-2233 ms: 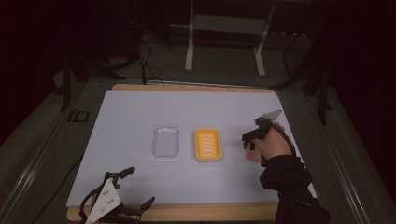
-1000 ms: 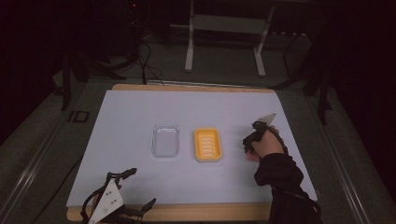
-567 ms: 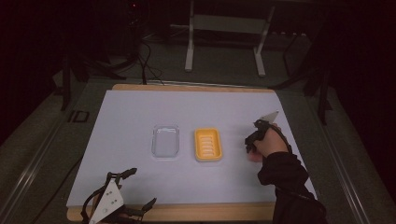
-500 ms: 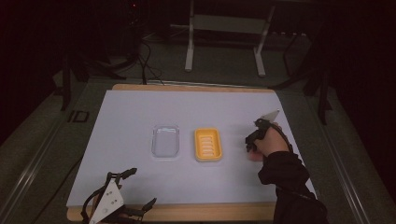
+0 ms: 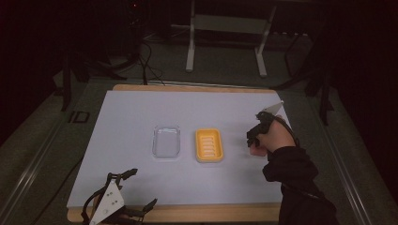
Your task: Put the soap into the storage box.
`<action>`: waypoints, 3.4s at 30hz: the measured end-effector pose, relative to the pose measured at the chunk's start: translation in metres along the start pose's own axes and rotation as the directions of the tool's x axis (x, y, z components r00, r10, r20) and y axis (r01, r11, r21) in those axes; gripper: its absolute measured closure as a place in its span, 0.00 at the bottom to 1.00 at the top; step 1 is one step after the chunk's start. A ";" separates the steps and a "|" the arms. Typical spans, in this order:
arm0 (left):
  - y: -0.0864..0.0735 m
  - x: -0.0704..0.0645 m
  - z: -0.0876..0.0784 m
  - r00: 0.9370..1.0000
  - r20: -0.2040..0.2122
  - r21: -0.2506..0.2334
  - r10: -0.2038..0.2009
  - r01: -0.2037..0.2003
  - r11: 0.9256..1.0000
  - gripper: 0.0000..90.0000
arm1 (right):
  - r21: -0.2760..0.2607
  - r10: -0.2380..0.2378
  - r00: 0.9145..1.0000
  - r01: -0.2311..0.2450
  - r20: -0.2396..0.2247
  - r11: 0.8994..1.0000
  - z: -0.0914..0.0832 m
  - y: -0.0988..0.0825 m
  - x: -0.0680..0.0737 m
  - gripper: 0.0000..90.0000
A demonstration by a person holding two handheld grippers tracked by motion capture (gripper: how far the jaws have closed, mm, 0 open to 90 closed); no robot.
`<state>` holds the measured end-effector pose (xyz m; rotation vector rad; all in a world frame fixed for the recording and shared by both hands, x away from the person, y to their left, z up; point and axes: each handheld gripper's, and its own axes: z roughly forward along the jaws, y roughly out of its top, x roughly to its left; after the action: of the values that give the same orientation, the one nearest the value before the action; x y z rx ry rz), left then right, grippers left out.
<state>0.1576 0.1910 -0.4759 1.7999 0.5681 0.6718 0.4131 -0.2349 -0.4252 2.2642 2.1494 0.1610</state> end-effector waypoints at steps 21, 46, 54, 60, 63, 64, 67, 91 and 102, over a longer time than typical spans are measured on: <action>0.000 0.000 0.000 1.000 -0.001 -0.002 -0.003 0.003 1.000 0.01 | -0.051 -0.080 0.996 0.078 -0.045 0.996 -0.036 -0.003 0.049 0.42; 0.000 0.000 -0.001 1.000 0.004 -0.005 0.000 0.000 1.000 0.01 | -0.060 -0.234 0.965 0.229 -0.121 0.972 -0.013 -0.012 0.146 0.42; 0.001 -0.001 -0.002 1.000 0.007 -0.010 0.004 -0.004 1.000 0.01 | -0.034 -0.237 0.967 0.235 -0.091 0.971 0.022 -0.006 0.154 0.42; 0.002 -0.002 -0.003 1.000 0.012 -0.010 0.010 -0.010 1.000 0.01 | -0.032 -0.241 0.969 0.240 -0.053 0.970 0.043 0.000 0.150 0.42; 0.001 -0.002 -0.003 1.000 0.009 -0.008 0.008 -0.008 1.000 0.01 | -0.009 -0.240 0.969 0.240 -0.061 0.971 0.056 0.003 0.148 0.42; 0.001 -0.002 -0.003 1.000 0.009 -0.010 0.009 -0.009 1.000 0.01 | -0.006 -0.250 0.967 0.250 -0.055 0.968 0.058 0.003 0.148 0.42; 0.002 -0.003 -0.003 1.000 0.008 -0.009 0.011 -0.011 1.000 0.01 | -0.007 -0.241 0.969 0.241 -0.047 0.971 0.064 0.004 0.149 0.42; 0.000 -0.003 0.000 1.000 0.009 0.016 0.020 -0.020 1.000 0.01 | -0.200 -0.484 0.863 0.453 -0.147 0.869 0.015 -0.009 0.128 0.26; 0.000 -0.003 -0.001 1.000 0.006 0.013 0.018 -0.018 1.000 0.01 | -0.328 -0.590 0.791 0.520 -0.165 0.789 -0.010 -0.031 0.102 0.25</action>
<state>0.1545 0.1894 -0.4759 1.8200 0.5541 0.6758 0.3864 -0.1323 -0.4110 1.4400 2.6284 0.7170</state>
